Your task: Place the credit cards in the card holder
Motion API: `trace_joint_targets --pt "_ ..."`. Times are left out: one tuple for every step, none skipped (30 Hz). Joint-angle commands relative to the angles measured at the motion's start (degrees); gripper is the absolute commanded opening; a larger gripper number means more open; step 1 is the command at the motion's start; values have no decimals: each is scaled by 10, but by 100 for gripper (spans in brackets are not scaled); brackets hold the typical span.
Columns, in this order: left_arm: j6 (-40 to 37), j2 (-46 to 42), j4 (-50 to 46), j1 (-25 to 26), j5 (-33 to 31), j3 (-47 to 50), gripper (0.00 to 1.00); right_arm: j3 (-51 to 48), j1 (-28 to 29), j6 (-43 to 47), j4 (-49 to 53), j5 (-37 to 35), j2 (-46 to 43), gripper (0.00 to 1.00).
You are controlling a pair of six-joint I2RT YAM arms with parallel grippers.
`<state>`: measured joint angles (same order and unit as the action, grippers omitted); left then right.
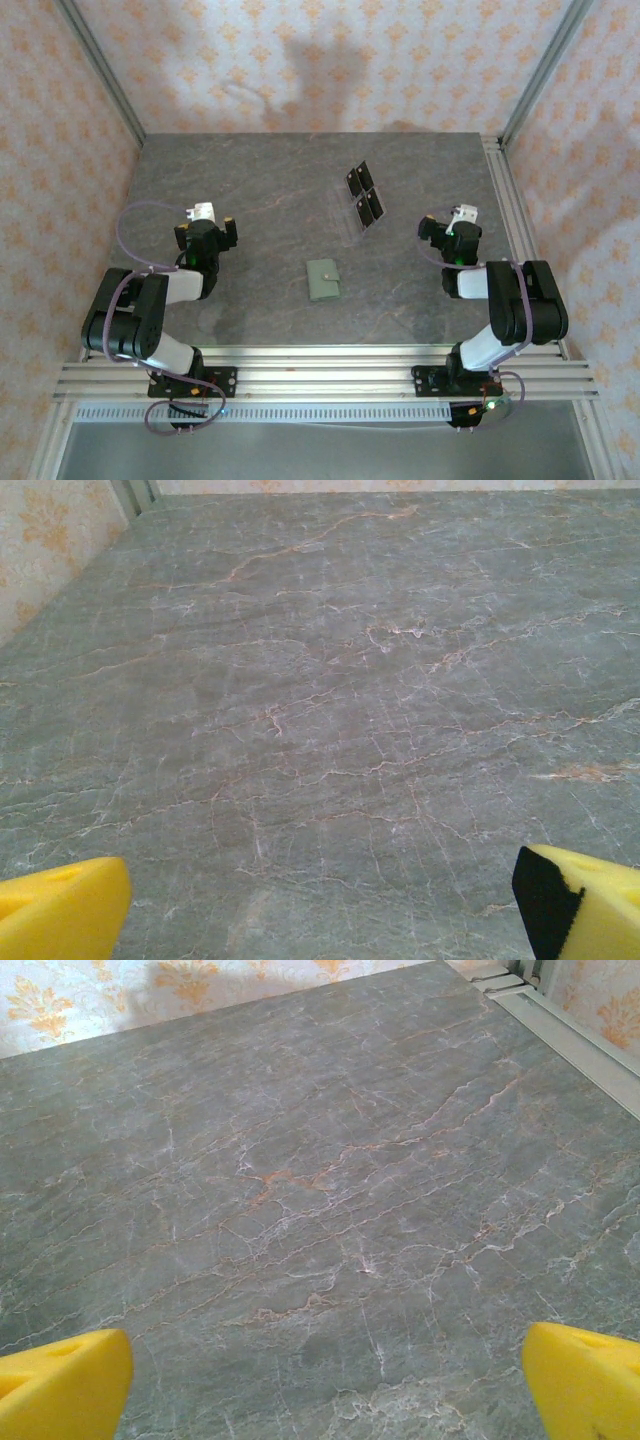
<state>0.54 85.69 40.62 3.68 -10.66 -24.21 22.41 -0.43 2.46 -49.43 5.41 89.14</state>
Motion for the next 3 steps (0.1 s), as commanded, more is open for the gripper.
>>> trace_joint_targets --pt "-1 1 26 -4 2 1 100 8 -2 0 -1 -4 -1 99" --pt "-1 2 25 -4 2 1 100 2 -2 -1 -9 -6 -4 99" --pt "-1 1 26 -4 2 1 100 -1 -2 0 -15 -5 -4 99"
